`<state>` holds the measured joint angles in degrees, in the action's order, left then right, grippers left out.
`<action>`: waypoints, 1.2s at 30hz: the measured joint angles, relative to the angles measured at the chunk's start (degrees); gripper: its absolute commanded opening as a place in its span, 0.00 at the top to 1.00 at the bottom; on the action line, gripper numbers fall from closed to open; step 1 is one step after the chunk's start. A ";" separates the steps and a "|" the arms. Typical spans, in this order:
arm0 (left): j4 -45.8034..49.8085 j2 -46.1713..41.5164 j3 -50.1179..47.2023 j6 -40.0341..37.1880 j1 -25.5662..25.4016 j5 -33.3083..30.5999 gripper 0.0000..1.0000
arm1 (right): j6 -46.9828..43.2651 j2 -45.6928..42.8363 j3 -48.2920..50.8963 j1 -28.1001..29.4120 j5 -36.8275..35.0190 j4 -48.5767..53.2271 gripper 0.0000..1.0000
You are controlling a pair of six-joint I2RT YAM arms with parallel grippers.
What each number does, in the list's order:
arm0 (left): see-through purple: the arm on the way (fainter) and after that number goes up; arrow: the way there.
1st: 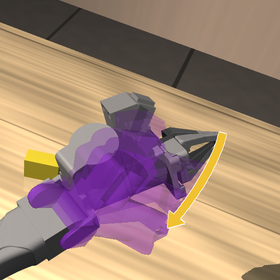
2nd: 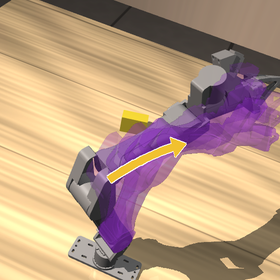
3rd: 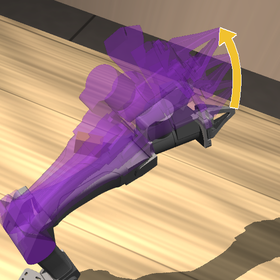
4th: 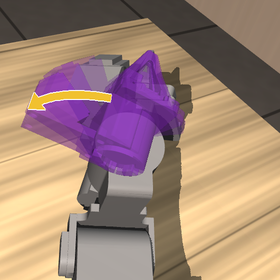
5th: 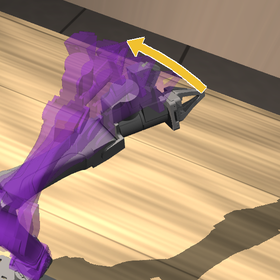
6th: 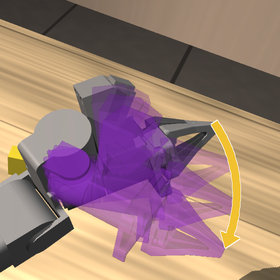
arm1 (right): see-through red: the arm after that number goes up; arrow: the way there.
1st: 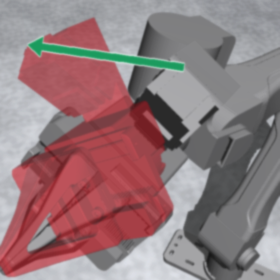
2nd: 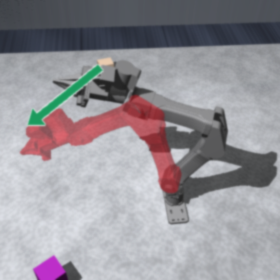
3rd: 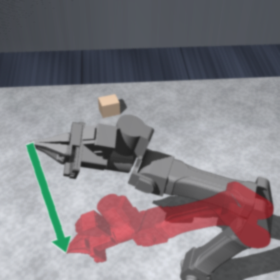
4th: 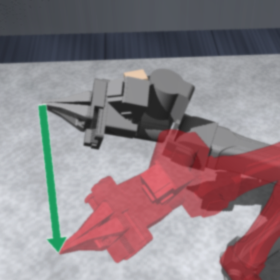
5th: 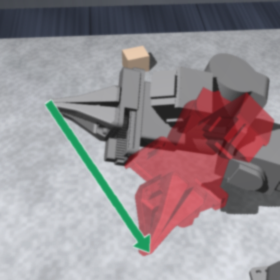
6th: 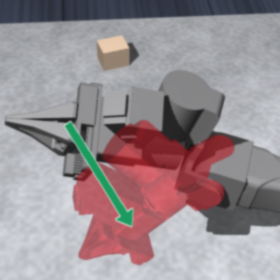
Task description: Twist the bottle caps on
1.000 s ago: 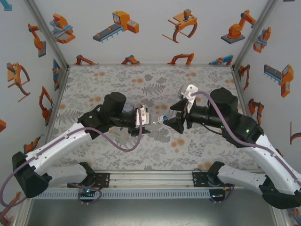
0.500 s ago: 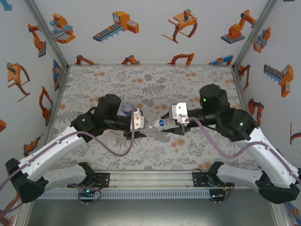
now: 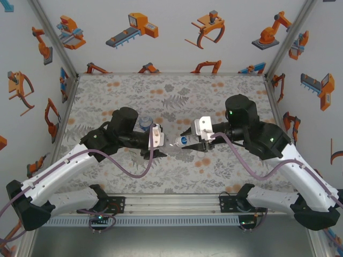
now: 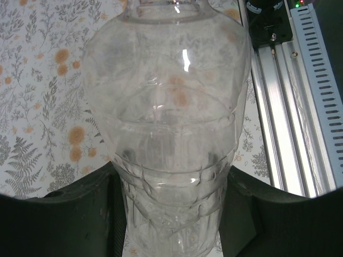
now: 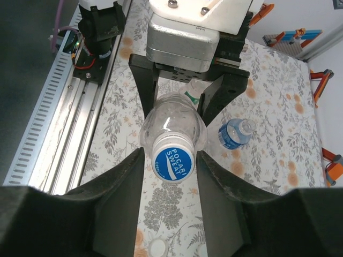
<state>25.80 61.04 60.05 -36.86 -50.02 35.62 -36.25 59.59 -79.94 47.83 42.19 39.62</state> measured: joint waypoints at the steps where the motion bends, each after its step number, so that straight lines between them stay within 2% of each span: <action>1: -0.02 0.00 0.00 0.00 0.00 0.02 1.00 | -0.02 0.09 0.00 0.00 0.00 0.02 0.61; 4: 0.00 0.00 0.00 0.00 -0.20 0.00 1.00 | 0.04 0.31 0.00 0.02 -0.22 0.07 0.67; 9: 0.39 0.07 0.00 -0.04 -0.20 -0.02 1.00 | 2.32 0.33 0.37 0.17 -1.09 -0.44 0.88; 11: 0.46 0.22 0.00 -0.02 -0.20 -0.39 1.00 | 5.81 0.04 1.16 0.26 -2.25 -1.64 1.00; 12: 0.42 0.31 -0.02 0.02 -0.20 -0.81 1.00 | 8.37 -0.24 1.81 0.26 -3.28 -2.58 1.00; 15: -0.55 0.66 -0.46 0.55 -0.15 -2.67 1.00 | 20.39 -1.31 4.15 0.31 -8.59 -5.81 1.00; 18: -2.95 1.16 -1.44 1.57 -0.09 -4.98 1.00 | 36.65 -1.55 5.38 0.33 -16.35 -7.76 1.00; 23: -6.64 3.72 -1.64 2.43 0.24 -9.25 1.00 | 68.06 -1.57 6.93 0.31 -31.54 -7.80 1.00; 26: -7.34 5.22 -1.64 2.62 0.24 -10.86 1.00 | 80.81 -1.73 8.63 0.28 -37.13 -7.52 1.00; 28: -7.34 6.12 -1.64 2.62 0.26 -11.47 1.00 | 85.99 -1.92 9.94 0.28 -39.39 -7.56 1.00; 30: -7.34 6.88 -1.64 2.64 0.28 -11.65 1.00 | 88.72 -2.36 11.26 0.28 -40.92 -8.07 0.86; 33: -7.93 7.30 -1.64 2.64 0.26 -11.56 1.00 | 89.15 -3.02 11.76 0.31 -42.23 -8.37 0.56; 36: -9.53 7.28 -1.36 2.58 -0.17 -9.86 1.00 | 86.03 -3.93 11.76 0.31 -42.82 -10.03 0.46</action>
<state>16.27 68.31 58.70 -34.28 -50.19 25.76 49.78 55.66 -68.18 48.14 -0.62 29.58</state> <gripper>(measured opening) 0.538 0.494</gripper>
